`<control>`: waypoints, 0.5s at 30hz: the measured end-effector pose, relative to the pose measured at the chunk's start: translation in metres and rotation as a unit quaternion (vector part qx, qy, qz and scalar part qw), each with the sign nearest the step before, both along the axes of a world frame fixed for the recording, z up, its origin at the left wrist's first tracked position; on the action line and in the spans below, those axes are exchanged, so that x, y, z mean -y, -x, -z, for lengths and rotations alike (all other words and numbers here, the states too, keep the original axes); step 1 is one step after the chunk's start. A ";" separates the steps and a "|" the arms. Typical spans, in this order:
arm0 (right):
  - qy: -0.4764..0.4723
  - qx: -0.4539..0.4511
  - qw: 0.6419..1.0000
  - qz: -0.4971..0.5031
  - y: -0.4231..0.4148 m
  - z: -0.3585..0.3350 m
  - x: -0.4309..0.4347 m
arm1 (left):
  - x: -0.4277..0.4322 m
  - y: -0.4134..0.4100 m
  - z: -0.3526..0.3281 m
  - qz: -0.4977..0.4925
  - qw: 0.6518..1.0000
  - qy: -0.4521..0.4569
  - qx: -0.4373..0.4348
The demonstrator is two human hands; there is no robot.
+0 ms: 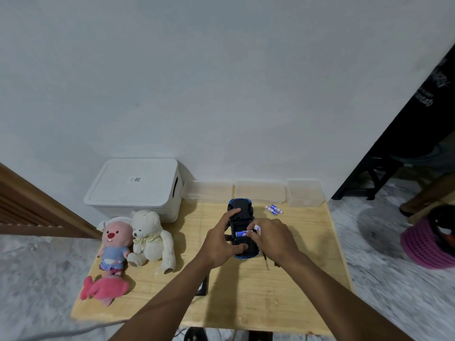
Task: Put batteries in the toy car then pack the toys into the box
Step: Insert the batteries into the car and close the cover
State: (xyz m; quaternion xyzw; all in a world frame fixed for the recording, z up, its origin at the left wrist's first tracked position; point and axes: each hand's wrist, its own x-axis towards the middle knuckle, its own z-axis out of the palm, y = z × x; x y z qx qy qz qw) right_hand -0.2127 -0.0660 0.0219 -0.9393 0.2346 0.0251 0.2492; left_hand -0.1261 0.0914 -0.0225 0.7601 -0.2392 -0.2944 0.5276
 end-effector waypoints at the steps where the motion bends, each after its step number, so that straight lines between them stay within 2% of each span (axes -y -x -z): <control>1: 0.007 -0.002 1.000 -0.008 0.000 0.000 0.001 | 0.000 0.001 0.001 0.000 1.000 0.000 0.000; 7: 0.041 0.017 0.998 -0.043 0.005 0.004 0.003 | 0.000 0.000 0.003 -0.010 1.000 0.002 0.000; 15: 0.013 0.009 0.998 -0.053 0.004 0.007 0.005 | -0.001 0.002 0.006 0.000 1.000 -0.007 -0.004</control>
